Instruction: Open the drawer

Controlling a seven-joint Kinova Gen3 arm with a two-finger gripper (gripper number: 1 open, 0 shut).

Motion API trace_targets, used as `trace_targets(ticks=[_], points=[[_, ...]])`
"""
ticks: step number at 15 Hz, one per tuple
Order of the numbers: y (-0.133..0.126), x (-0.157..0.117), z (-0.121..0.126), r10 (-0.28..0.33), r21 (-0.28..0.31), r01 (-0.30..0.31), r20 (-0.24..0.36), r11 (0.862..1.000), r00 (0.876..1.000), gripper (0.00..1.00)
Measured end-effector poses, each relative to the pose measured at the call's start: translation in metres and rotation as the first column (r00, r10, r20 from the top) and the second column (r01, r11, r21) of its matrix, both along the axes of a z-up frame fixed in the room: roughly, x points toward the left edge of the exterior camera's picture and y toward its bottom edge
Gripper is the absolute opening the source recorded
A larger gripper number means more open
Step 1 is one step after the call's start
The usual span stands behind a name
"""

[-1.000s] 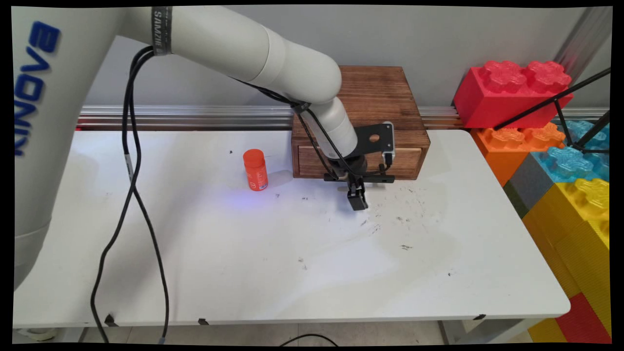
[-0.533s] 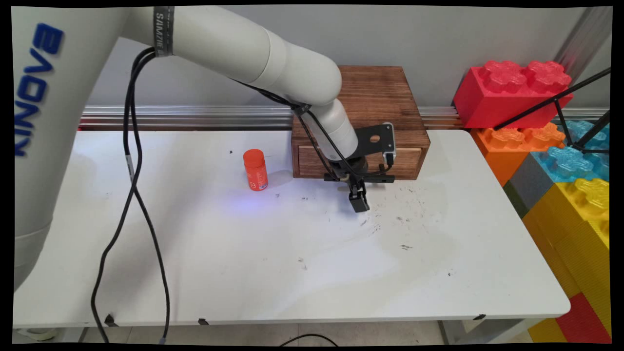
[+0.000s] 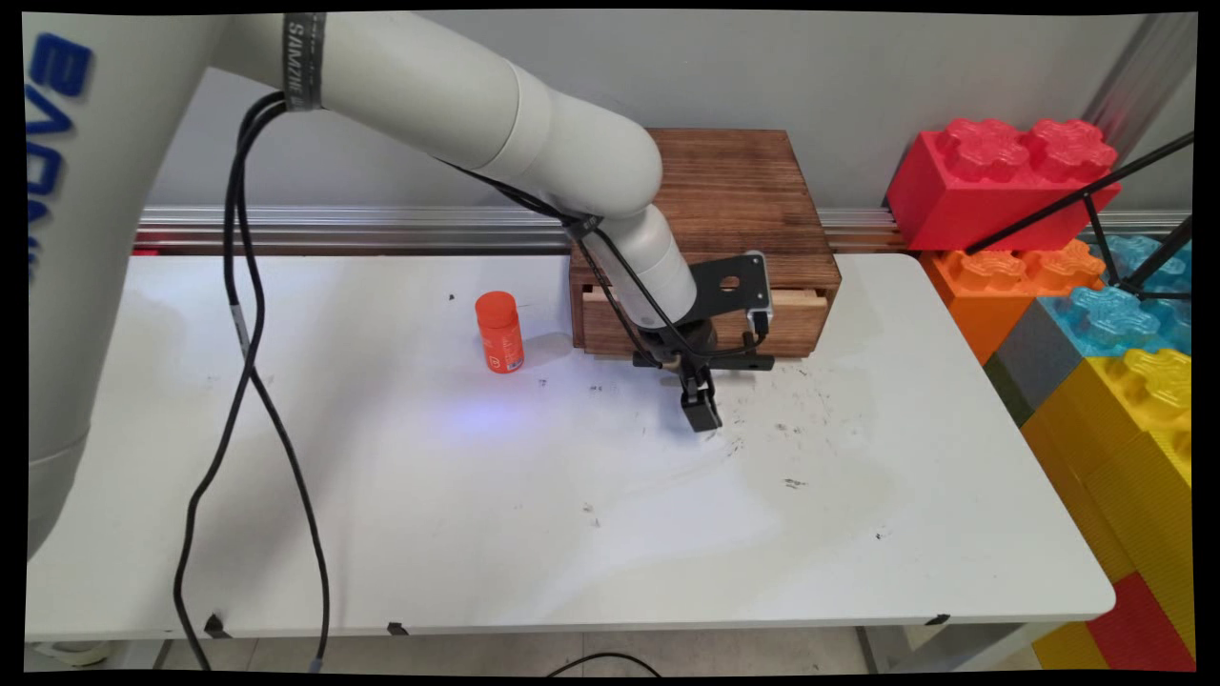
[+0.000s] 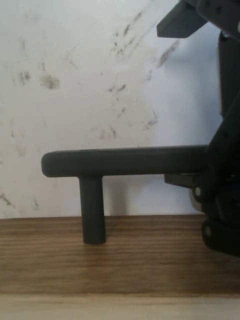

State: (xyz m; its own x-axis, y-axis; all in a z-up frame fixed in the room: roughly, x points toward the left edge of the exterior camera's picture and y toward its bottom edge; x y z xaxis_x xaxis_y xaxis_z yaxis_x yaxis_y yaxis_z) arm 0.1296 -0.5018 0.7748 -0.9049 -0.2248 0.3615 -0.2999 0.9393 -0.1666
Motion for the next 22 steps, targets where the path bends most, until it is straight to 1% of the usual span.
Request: trace_targets(ticks=[8, 15, 18, 22], points=[[0.038, -0.012, 0.004, -0.027, 0.015, 0.027, -0.026, 1.000, 0.999, 1.00], [0.082, -0.026, 0.005, -0.060, 0.039, 0.062, -0.044, 0.997, 0.997, 1.00], [0.101, -0.032, 0.004, -0.059, 0.049, 0.062, -0.052, 0.997, 0.997, 1.00], [0.124, -0.039, 0.003, -0.037, 0.064, 0.042, -0.068, 0.997, 0.997, 1.00]])
